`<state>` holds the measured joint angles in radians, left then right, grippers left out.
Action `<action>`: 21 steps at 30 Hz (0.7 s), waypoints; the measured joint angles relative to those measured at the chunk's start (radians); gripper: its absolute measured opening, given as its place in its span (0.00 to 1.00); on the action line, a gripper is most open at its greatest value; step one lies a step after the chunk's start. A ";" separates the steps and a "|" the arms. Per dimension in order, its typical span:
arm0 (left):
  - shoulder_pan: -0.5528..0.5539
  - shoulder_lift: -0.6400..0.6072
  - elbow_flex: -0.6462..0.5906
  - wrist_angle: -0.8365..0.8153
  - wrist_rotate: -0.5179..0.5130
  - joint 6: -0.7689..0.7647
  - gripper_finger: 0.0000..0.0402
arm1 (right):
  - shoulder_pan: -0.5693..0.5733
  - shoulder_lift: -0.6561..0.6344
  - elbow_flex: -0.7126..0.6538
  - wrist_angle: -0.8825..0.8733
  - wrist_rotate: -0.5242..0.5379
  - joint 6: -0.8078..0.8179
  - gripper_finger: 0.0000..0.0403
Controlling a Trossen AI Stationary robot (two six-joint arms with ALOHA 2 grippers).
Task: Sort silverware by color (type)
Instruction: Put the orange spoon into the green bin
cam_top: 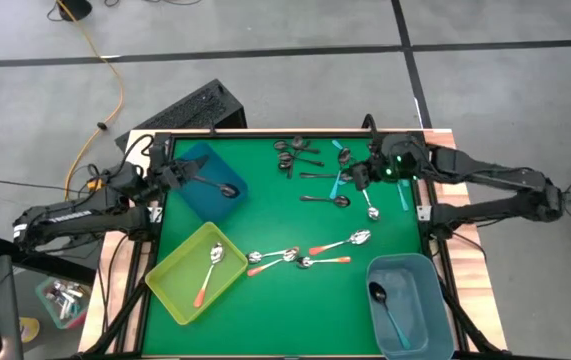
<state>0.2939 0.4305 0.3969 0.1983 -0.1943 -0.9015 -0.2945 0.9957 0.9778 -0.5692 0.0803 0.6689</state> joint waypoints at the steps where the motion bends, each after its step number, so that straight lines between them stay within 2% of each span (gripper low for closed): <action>1: 0.000 0.004 0.000 0.007 0.000 -0.001 0.17 | -0.015 0.017 0.021 -0.004 0.000 -0.033 0.41; 9: 0.000 0.064 0.000 0.099 0.032 0.012 0.17 | -0.091 0.164 0.179 -0.056 -0.004 -0.220 0.42; 16: 0.001 0.094 0.000 0.071 -0.135 0.013 0.17 | -0.094 0.287 0.252 -0.064 -0.005 -0.299 0.52; 21: 0.000 0.093 0.000 0.080 -0.102 0.056 0.17 | -0.055 0.350 0.269 -0.067 -0.061 -0.398 0.58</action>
<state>0.2943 0.5240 0.3973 0.2781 -0.2964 -0.8452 -0.3499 1.3458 1.2472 -0.6363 0.0190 0.2713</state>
